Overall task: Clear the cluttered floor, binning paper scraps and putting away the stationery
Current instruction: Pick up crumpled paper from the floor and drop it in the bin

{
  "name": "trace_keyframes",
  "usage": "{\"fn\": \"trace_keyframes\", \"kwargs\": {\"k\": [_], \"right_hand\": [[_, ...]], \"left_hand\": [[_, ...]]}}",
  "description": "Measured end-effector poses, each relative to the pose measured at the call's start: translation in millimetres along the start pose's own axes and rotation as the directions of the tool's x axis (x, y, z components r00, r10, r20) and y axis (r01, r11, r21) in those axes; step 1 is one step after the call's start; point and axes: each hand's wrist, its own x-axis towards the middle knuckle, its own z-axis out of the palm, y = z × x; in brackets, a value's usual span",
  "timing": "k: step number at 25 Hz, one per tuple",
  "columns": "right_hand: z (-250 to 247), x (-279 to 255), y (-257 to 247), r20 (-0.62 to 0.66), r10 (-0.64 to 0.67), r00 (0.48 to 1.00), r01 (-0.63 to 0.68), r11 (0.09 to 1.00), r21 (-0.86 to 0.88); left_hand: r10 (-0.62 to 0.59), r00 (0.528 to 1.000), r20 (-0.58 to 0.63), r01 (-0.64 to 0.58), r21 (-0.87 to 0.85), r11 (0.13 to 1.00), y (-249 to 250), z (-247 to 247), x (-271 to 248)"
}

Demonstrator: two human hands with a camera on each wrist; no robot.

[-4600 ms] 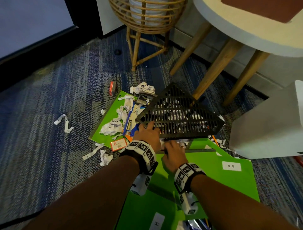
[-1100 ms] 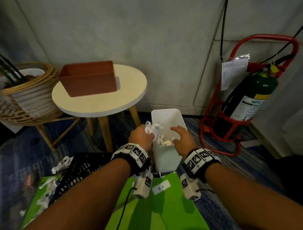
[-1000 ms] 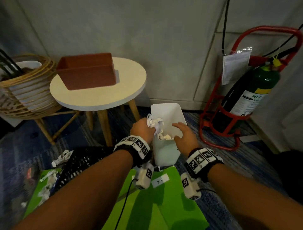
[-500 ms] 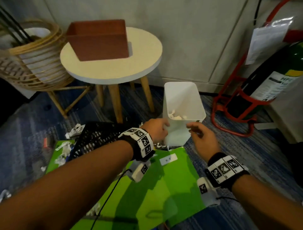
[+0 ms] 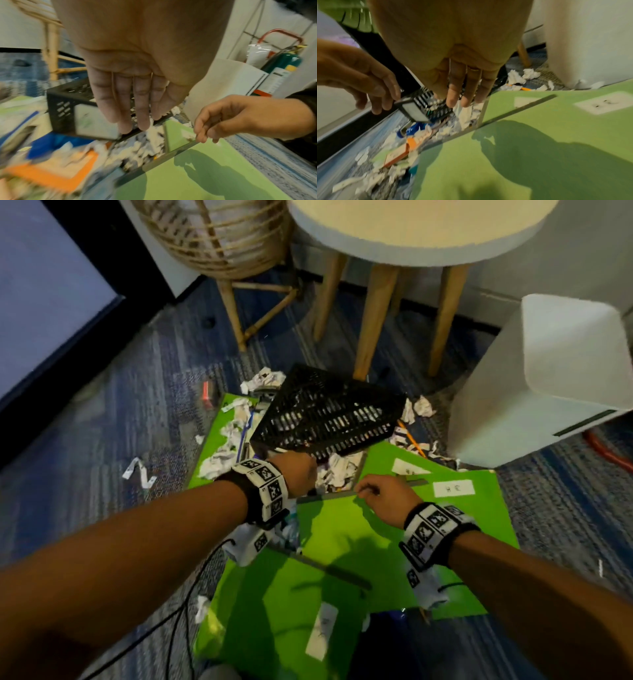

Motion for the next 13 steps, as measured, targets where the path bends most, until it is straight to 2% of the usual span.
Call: {"fn": "trace_keyframes", "kwargs": {"k": [3, 6, 9, 11, 13], "right_hand": [[40.0, 31.2, -13.8, 0.056, 0.057, 0.997, -0.046, 0.982, -0.182], [69.8, 63.7, -19.9, -0.096, 0.076, 0.992, -0.100, 0.957, -0.272], [84.4, 88.8, -14.6, -0.219, 0.187, 0.958, -0.250, 0.916, -0.313], [86.7, 95.0, -9.3, -0.203, 0.252, 0.946, -0.306, 0.899, -0.314], [86.6, 96.3, -8.6, -0.162, 0.243, 0.956, -0.282, 0.914, -0.292]], "left_hand": [[-0.034, 0.999, 0.023, 0.036, -0.047, 0.998, -39.6, 24.6, -7.3], [-0.069, 0.997, 0.026, 0.071, -0.080, 0.994, -68.2, 47.3, -10.8], [-0.124, 0.992, 0.010, 0.124, -0.139, 0.982, -89.2, 72.6, -11.9], [-0.146, 0.989, -0.017, 0.140, -0.194, 0.971, -97.3, 84.3, -11.8], [-0.161, 0.987, -0.014, 0.152, -0.262, 0.953, -102.3, 91.7, -11.4]]}}
